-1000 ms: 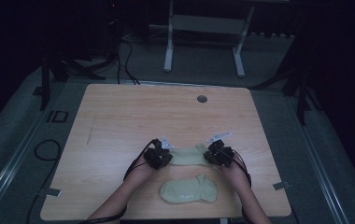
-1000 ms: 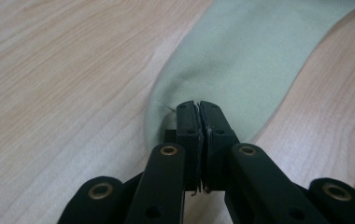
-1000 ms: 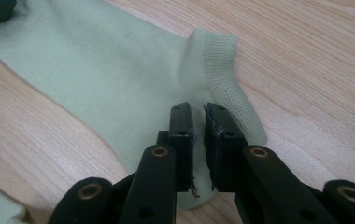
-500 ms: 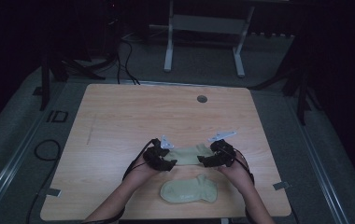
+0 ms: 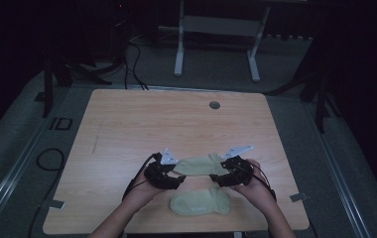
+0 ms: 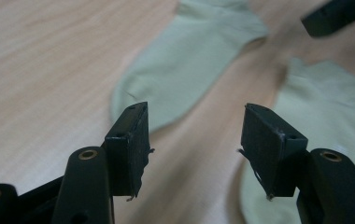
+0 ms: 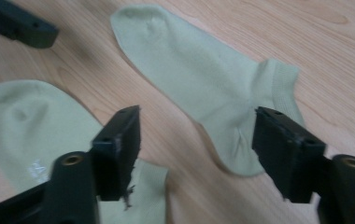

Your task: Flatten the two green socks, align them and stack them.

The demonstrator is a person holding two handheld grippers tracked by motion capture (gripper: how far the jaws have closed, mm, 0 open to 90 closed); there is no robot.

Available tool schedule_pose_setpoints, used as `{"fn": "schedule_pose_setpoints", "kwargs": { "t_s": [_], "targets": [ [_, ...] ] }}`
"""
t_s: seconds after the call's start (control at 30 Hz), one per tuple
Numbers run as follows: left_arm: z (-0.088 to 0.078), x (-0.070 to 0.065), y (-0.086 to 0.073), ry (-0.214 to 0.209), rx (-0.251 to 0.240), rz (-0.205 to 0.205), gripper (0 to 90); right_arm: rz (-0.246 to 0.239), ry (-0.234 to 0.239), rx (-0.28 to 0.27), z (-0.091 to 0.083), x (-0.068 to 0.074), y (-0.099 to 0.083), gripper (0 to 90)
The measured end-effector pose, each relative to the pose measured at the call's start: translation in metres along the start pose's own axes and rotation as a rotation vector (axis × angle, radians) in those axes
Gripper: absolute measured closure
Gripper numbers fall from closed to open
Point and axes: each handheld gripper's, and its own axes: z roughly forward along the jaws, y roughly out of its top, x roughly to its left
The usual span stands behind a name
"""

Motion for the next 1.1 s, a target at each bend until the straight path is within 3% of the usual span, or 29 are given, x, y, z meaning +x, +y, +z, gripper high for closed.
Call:
{"fn": "schedule_pose_setpoints", "kwargs": {
  "t_s": [0.1, 0.3, 0.4, 0.53, 0.77, 0.9, 0.97, 1.1],
  "targets": [
    [-0.006, -0.005, -0.006, -0.02, 0.015, 0.012, 41.8, 0.002, 0.031, -0.023, -0.009, 0.003, -0.006, 37.0],
    [-0.017, -0.017, -0.021, -0.007, 0.014, 0.027, 45.3, -0.01, 0.022, -0.002, -0.015, 0.01, -0.025, 42.8],
    [-0.017, -0.022, -0.027, -0.032, 0.036, 0.023, 40.7, -0.015, 0.021, 0.015, -0.015, 0.012, -0.035, 45.1],
    [-0.013, -0.031, -0.037, -0.019, 0.078, 0.042, 40.7, -0.009, 0.017, 0.028, -0.014, 0.015, -0.048, 49.1],
    [-0.011, -0.032, -0.051, -0.021, 0.076, -0.008, 48.5, 0.007, 0.011, 0.039, -0.013, 0.019, -0.064, 49.1],
    [-0.009, -0.035, -0.056, -0.003, 0.087, -0.011, 50.6, 0.017, -0.018, 0.063, -0.01, 0.021, -0.071, 49.1],
    [-0.007, -0.038, -0.059, -0.01, 0.087, -0.013, 52.0, 0.011, -0.055, 0.079, -0.007, 0.023, -0.075, 49.0],
    [-0.003, -0.04, -0.062, -0.015, 0.101, -0.014, 54.2, -0.007, -0.064, 0.087, -0.004, 0.029, -0.078, 50.4]
  ]
}}
